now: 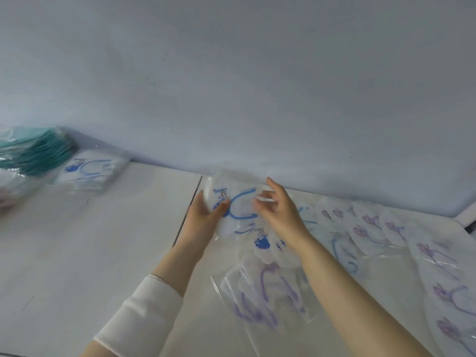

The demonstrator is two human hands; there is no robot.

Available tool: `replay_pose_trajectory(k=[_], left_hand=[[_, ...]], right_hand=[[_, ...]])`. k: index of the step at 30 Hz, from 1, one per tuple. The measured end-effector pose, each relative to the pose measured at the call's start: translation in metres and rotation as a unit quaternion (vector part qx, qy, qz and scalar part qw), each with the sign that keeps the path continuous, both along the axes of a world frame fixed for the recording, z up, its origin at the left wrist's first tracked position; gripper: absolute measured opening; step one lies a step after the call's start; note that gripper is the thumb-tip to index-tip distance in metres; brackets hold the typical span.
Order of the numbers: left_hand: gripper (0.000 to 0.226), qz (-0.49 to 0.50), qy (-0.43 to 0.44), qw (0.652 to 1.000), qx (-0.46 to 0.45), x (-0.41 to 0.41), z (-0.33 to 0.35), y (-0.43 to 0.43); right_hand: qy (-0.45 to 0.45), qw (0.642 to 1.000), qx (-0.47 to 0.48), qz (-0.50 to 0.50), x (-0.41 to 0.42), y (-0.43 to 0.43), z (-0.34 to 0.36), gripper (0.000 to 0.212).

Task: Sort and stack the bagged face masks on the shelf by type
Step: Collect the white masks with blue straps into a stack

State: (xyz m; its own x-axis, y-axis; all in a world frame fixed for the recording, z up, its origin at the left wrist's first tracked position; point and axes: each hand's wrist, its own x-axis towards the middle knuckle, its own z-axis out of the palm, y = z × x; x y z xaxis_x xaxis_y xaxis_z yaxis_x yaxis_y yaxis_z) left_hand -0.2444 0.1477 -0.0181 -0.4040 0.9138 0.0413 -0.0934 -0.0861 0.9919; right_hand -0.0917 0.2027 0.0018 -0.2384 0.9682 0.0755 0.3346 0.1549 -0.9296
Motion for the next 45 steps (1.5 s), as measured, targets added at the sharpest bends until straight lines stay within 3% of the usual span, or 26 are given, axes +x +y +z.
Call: replay_pose_trajectory(k=[2,5,7,11,16,19,20,22,26,29,31,33,35,39,42,45], left_hand=[[0.012,0.031,0.0,0.999,-0.025,-0.013,-0.006,0.006],[0.007,0.043,-0.021,0.997,-0.06,-0.028,-0.011,0.012],[0.008,0.053,-0.028,0.996,-0.073,-0.033,-0.013,0.014],[0.01,0.073,-0.042,0.993,-0.081,-0.036,-0.017,0.016],[0.012,0.098,-0.056,0.991,-0.075,-0.03,-0.016,0.017],[0.006,0.102,-0.066,0.991,-0.053,-0.013,-0.01,0.017],[0.007,0.094,-0.075,0.992,-0.044,-0.005,-0.007,0.016],[0.004,0.069,-0.098,0.992,-0.027,0.012,-0.003,0.015],[0.022,0.026,-0.097,0.995,0.0,0.029,0.001,0.009],[0.022,0.043,-0.065,0.997,-0.006,0.022,-0.001,0.01],[0.018,0.077,-0.069,0.994,-0.018,0.01,-0.002,0.013],[0.017,0.102,-0.078,0.991,-0.027,0.0,-0.003,0.015],[0.016,0.113,-0.079,0.99,-0.039,-0.007,-0.005,0.016],[0.015,0.118,-0.071,0.989,-0.06,-0.012,-0.012,0.013],[0.016,0.129,-0.073,0.986,-0.075,-0.014,-0.016,0.012],[0.017,0.12,-0.083,0.987,-0.074,-0.01,-0.016,0.01]], right_hand=[[-0.122,0.99,0.046,-0.045,0.018,0.022,-0.003,0.064],[-0.397,0.915,0.036,-0.056,0.041,0.051,-0.016,0.088],[-0.426,0.903,0.033,-0.044,0.041,0.056,-0.022,0.085],[-0.342,0.929,0.12,-0.069,0.037,0.054,-0.021,0.068],[-0.053,0.987,0.039,-0.144,0.043,0.049,0.007,0.033],[0.167,0.967,-0.076,-0.177,0.036,0.04,0.015,0.008],[0.204,0.957,-0.097,-0.182,0.029,0.034,0.015,0.005],[0.206,0.954,-0.111,-0.187,0.013,0.017,0.008,0.02],[0.08,0.981,-0.054,-0.171,-0.002,-0.01,-0.007,0.028],[0.049,0.987,-0.018,-0.155,0.015,-0.001,-0.005,0.01],[-0.115,0.982,0.036,-0.146,0.036,0.024,-0.008,0.039],[-0.306,0.946,0.038,-0.098,0.052,0.047,-0.015,0.081],[-0.394,0.916,0.03,-0.066,0.054,0.059,-0.022,0.099],[-0.375,0.92,0.092,-0.072,0.047,0.061,-0.027,0.094],[-0.409,0.908,0.053,-0.068,0.049,0.062,-0.027,0.105],[-0.41,0.906,0.063,-0.086,0.048,0.062,-0.028,0.097]])
